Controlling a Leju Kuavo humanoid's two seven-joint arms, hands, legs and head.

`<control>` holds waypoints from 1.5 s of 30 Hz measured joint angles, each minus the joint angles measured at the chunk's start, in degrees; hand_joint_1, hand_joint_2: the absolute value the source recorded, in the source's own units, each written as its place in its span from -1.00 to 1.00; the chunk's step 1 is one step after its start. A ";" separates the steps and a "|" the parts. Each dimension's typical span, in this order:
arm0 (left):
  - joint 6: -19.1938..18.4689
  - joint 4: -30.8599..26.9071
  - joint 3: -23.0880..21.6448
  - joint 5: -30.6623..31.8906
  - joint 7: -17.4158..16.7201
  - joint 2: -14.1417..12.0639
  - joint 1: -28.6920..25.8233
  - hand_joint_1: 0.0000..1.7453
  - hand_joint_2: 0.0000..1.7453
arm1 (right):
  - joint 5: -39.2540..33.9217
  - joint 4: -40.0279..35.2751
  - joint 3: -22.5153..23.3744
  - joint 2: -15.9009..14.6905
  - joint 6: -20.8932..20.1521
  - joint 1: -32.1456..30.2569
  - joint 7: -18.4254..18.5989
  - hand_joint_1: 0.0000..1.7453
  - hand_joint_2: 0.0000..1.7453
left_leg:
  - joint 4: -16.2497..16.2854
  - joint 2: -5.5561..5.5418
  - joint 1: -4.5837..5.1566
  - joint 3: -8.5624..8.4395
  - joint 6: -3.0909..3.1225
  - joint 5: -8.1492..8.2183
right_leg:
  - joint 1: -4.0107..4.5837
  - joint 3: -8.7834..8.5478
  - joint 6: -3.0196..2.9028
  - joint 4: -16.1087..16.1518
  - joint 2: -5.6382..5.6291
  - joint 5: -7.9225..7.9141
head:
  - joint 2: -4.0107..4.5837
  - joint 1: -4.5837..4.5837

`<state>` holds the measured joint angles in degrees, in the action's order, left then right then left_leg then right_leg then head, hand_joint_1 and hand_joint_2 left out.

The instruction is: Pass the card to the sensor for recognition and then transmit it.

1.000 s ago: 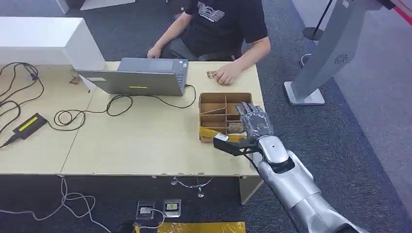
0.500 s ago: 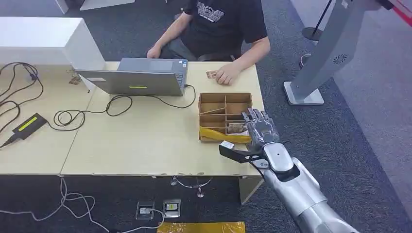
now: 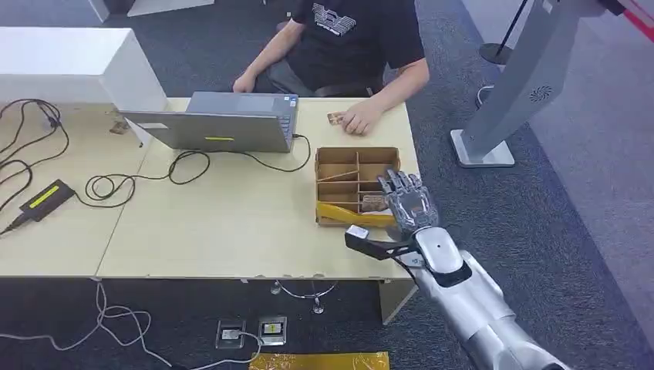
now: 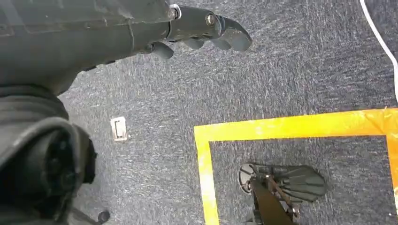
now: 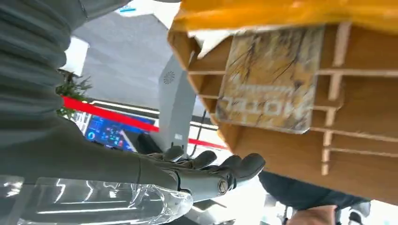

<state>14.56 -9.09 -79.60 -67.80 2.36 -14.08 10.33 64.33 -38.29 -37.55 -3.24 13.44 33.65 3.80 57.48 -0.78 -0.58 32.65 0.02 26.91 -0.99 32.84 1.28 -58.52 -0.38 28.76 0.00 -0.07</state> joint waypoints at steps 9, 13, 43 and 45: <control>0.07 0.00 -0.59 0.07 -0.22 -0.28 -0.03 -1.00 -1.00 | 0.02 3.91 0.00 1.86 1.62 -0.01 -0.77 -1.00 1.00 | 0.00 0.00 -0.01 0.00 0.00 0.00 | 0.01 0.01 0.00 0.00 0.00 0.00 | 0.00 0.00; 0.09 0.00 -0.66 0.02 -0.41 -0.44 -0.04 -1.00 -1.00 | -0.20 5.35 0.00 2.36 1.86 -0.03 -0.90 -1.00 1.00 | 0.00 0.00 0.00 0.00 0.00 0.00 | 0.00 0.01 0.00 0.00 0.00 0.00 | 0.00 0.00; -0.22 0.00 -1.05 -0.39 -2.82 -0.42 -0.09 -1.00 -1.00 | -0.31 7.85 0.00 2.78 6.89 0.72 -1.57 -1.00 1.00 | 0.00 0.00 0.00 0.00 0.00 0.00 | 0.00 0.00 0.00 0.00 0.00 0.00 | 0.00 -0.02; -0.22 0.00 -1.05 -0.37 -2.86 -0.42 -0.10 -1.00 -1.00 | -0.31 7.85 0.00 2.78 6.89 0.76 -1.57 -1.00 1.00 | 0.00 0.00 0.00 0.00 0.00 0.00 | 0.00 0.00 0.00 0.00 0.00 0.00 | 0.00 0.00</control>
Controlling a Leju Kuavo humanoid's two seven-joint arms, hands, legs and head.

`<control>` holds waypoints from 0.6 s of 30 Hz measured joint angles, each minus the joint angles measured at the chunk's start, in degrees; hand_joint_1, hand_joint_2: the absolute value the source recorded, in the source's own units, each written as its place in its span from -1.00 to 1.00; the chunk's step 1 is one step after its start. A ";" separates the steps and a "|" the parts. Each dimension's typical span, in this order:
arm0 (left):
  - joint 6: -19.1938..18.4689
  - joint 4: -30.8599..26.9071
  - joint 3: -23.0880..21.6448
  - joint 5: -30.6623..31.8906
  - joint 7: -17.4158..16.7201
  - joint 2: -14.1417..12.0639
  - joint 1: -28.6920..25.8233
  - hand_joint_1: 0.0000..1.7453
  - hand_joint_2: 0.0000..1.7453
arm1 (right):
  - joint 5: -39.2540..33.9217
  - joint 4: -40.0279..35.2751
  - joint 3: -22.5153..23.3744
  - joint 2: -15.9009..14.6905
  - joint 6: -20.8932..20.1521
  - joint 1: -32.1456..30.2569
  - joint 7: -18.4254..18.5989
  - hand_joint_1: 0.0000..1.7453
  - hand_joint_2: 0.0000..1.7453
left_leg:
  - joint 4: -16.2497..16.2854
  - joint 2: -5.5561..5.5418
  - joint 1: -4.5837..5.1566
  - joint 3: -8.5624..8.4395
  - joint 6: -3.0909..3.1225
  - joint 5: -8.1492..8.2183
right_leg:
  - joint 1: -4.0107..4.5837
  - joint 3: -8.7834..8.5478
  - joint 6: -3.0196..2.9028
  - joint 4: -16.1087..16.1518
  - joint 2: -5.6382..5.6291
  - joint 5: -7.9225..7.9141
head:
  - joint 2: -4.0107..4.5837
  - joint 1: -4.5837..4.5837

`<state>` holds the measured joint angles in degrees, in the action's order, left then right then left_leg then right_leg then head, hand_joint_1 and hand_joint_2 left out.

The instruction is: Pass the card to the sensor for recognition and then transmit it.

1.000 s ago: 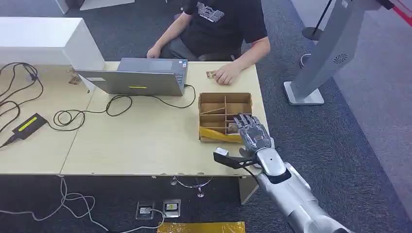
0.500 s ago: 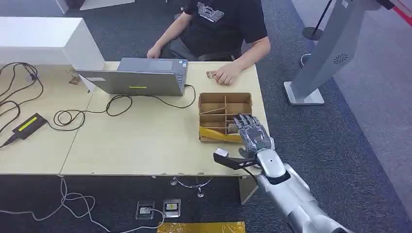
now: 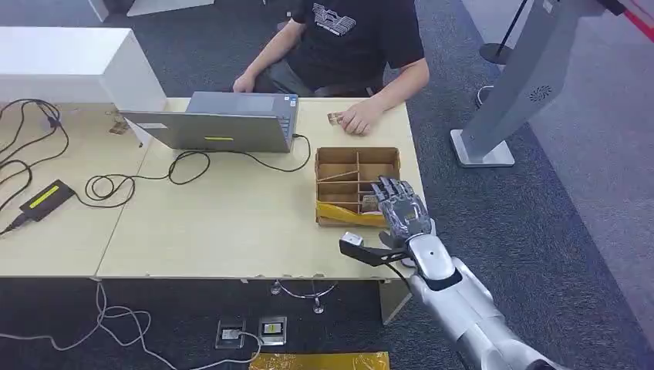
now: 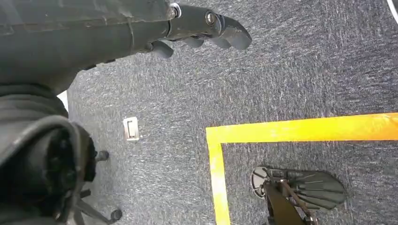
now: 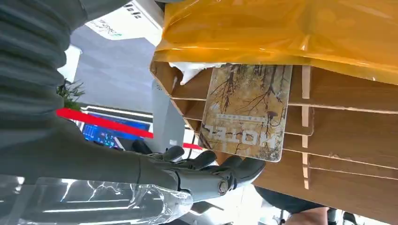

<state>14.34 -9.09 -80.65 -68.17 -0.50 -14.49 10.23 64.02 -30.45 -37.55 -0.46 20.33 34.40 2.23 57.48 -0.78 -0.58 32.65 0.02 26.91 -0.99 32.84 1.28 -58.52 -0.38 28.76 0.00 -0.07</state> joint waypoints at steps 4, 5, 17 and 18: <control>0.00 0.00 0.00 0.02 -0.15 0.00 0.00 -1.00 -1.00 | 0.07 0.00 0.00 0.00 -0.04 -0.01 -0.04 -1.00 1.00 | 0.00 0.00 0.00 0.00 0.00 0.00 | 0.00 0.00 0.00 0.00 0.00 0.00 | 0.00 0.00; 0.00 0.00 0.00 0.02 -0.20 0.00 0.00 -1.00 -1.00 | 0.09 0.00 0.00 0.00 -0.07 -0.02 -0.04 -1.00 1.00 | 0.00 0.00 0.00 0.00 0.00 0.00 | 0.00 0.01 0.00 0.00 0.00 0.00 | 0.00 0.00; 0.07 0.00 0.00 -0.13 -0.61 0.00 0.00 -1.00 -1.00 | 0.46 -0.20 -0.02 0.00 -1.18 -0.04 0.02 0.98 1.00 | 0.00 0.00 0.00 0.00 0.00 0.00 | 0.00 0.00 0.00 0.00 0.00 0.00 | 0.00 0.00; 0.04 0.00 0.00 -0.15 -0.61 0.00 0.00 -1.00 -1.00 | 0.46 -0.33 -0.02 0.00 -1.14 -0.04 -0.11 1.00 1.00 | 0.00 0.00 0.00 0.00 0.00 0.00 | 0.00 0.00 0.00 0.00 0.00 0.00 | 0.00 0.00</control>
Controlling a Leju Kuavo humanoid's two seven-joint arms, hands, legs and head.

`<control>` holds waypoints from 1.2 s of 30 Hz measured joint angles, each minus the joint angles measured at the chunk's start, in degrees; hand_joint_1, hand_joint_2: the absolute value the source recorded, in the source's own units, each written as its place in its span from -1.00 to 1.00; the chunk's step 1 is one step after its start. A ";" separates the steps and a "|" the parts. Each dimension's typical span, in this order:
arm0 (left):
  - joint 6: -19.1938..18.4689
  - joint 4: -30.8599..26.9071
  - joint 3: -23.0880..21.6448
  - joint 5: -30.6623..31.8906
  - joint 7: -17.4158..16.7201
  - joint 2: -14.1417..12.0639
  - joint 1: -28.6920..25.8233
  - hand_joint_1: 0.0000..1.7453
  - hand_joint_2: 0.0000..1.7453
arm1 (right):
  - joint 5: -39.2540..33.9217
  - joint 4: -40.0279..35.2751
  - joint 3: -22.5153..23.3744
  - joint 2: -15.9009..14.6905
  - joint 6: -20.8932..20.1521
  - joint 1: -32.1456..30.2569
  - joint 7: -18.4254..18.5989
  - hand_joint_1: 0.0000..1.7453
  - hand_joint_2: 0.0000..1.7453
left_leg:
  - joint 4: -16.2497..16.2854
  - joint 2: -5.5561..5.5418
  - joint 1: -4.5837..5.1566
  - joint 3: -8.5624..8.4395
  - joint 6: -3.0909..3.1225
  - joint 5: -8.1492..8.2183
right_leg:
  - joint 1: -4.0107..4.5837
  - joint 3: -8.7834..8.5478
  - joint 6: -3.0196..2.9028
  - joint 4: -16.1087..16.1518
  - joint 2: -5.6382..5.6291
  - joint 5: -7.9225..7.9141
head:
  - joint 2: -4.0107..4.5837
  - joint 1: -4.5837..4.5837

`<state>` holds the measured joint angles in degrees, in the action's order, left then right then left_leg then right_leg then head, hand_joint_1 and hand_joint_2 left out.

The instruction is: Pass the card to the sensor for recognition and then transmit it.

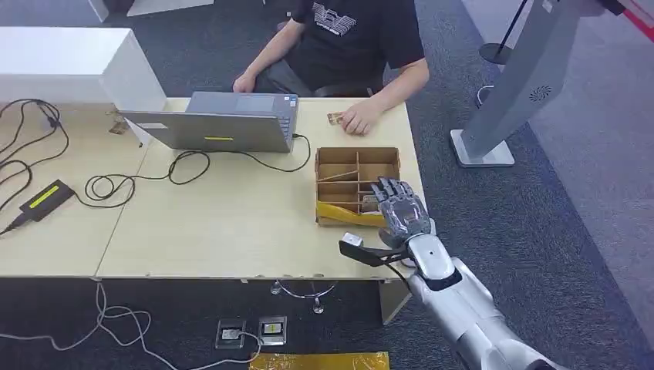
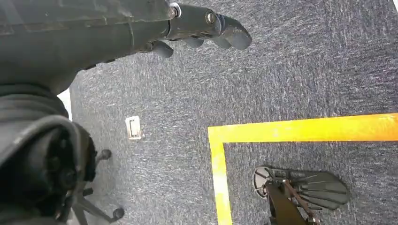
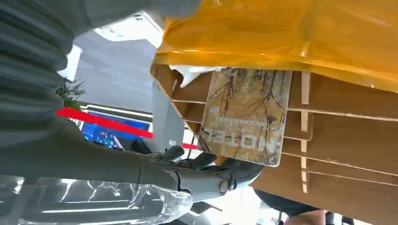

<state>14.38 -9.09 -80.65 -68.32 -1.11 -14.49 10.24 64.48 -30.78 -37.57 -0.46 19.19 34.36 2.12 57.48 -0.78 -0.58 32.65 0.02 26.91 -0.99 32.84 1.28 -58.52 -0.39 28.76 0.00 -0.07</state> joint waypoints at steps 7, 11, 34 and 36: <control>0.00 0.00 -0.26 -0.07 0.00 0.02 0.00 -1.00 -1.00 | 0.20 -1.57 -0.02 -0.04 0.55 0.04 -0.70 1.00 1.00 | 0.00 0.00 0.00 0.00 0.00 0.00 | 0.00 0.00 0.00 0.00 0.00 0.00 | 0.00 0.02; -0.02 0.00 -0.48 -0.07 -0.11 0.02 0.00 -1.00 -1.00 | 0.15 -2.53 -0.02 -0.13 0.68 0.04 -0.92 1.00 1.00 | 0.00 0.00 0.00 -0.01 0.00 0.00 | 0.00 0.00 0.00 0.00 -0.01 0.00 | 0.00 0.00; 0.02 0.00 -1.42 0.00 -0.31 0.02 0.00 -1.00 -1.00 | 0.52 -3.21 -0.44 -0.17 0.96 -0.08 -0.11 -1.00 1.00 | 0.00 0.00 0.00 -0.03 0.00 0.00 | 0.00 0.00 0.00 0.00 -0.01 0.00 | 0.00 0.00; 0.02 0.00 -1.44 0.00 -0.31 0.02 0.00 -1.00 -1.00 | 0.63 -3.48 -0.57 -0.20 1.16 -0.22 -0.11 -1.00 1.00 | 0.00 0.00 0.00 -0.02 0.00 0.00 | 0.00 0.01 0.00 0.00 -0.01 0.00 | 0.00 -0.02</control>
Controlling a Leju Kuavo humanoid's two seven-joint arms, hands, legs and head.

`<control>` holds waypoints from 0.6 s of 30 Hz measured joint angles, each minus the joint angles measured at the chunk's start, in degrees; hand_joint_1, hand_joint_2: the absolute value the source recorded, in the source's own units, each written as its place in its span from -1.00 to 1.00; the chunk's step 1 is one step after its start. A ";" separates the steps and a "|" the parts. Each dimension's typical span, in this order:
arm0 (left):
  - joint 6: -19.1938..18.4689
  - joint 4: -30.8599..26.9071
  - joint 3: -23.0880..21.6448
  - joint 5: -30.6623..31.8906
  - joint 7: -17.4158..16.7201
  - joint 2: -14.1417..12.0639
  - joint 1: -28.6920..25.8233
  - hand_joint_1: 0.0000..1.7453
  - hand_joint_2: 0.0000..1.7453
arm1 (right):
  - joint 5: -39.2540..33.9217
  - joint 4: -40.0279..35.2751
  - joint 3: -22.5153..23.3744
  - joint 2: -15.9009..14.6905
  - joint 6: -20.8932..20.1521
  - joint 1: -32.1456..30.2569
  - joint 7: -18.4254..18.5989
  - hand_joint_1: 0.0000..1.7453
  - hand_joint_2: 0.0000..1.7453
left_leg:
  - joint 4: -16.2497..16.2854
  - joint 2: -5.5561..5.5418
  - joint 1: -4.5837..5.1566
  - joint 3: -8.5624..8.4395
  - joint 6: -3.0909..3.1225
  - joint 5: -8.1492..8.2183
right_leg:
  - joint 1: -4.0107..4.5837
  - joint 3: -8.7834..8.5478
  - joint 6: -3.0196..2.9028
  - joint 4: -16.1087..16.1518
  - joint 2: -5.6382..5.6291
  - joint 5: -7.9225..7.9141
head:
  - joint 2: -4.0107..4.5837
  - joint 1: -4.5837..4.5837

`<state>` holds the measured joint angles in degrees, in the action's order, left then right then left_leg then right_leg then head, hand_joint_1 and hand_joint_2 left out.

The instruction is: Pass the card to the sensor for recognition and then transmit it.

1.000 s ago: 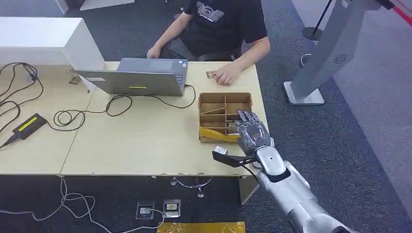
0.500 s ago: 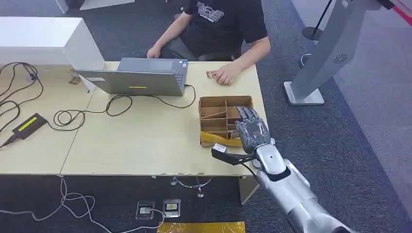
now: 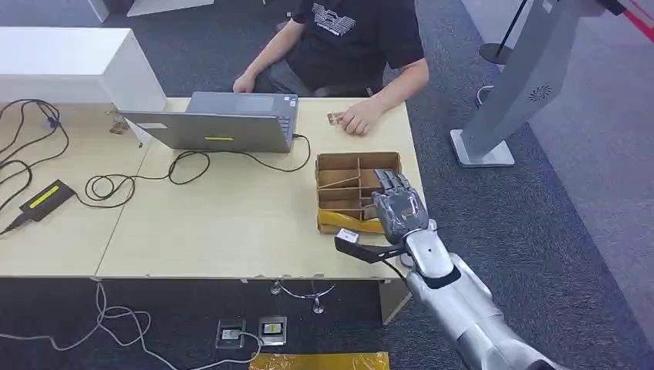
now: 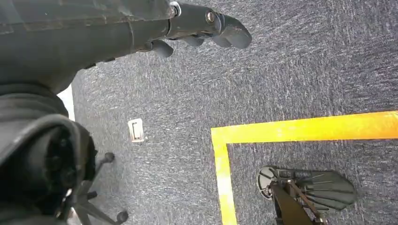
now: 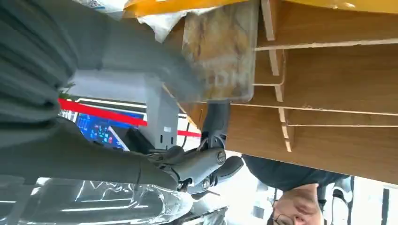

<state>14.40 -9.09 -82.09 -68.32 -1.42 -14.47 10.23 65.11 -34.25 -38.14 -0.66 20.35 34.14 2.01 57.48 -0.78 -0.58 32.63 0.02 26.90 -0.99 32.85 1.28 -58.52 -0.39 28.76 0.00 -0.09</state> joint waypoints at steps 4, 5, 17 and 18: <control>0.02 0.00 0.00 0.00 0.00 0.00 0.00 -1.00 -1.00 | 0.13 -0.13 -0.24 -0.07 1.12 -0.33 -0.02 -1.00 1.00 | 0.00 0.00 0.00 0.01 0.00 0.00 | 0.00 0.01 0.00 0.00 -0.01 0.00 | 0.00 0.02; 0.09 0.00 0.00 -0.02 0.00 0.00 0.00 -1.00 -1.00 | 0.11 -0.15 -0.26 -0.09 1.42 -0.37 -0.18 -1.00 1.00 | 0.00 0.00 0.00 0.01 0.00 0.00 | 0.00 0.01 0.00 0.00 -0.01 0.00 | 0.00 0.02; 0.20 0.00 -1.01 -0.30 -0.02 0.07 -0.01 -1.00 -1.00 | -0.13 -0.63 -0.31 -0.70 1.99 -0.60 -0.37 -1.00 1.00 | 0.00 0.00 0.00 0.01 0.00 0.00 | 0.00 0.01 0.00 0.00 0.00 0.00 | 0.00 0.02; 0.20 0.00 -1.03 -0.42 -0.04 0.09 -0.01 -1.00 -1.00 | -0.13 -0.66 -0.31 -0.77 2.01 -0.60 -0.37 -1.00 1.00 | 0.00 0.00 0.00 0.01 0.00 0.00 | 0.00 0.00 0.00 0.00 0.00 0.00 | 0.00 0.00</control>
<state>14.60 -9.09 -83.12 -68.74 -1.46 -14.38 10.23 64.98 -34.91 -38.45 -1.42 22.36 33.54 1.64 57.48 -0.78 -0.59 32.64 0.02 26.91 -0.99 32.85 1.28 -58.51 -0.40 28.76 0.00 -0.09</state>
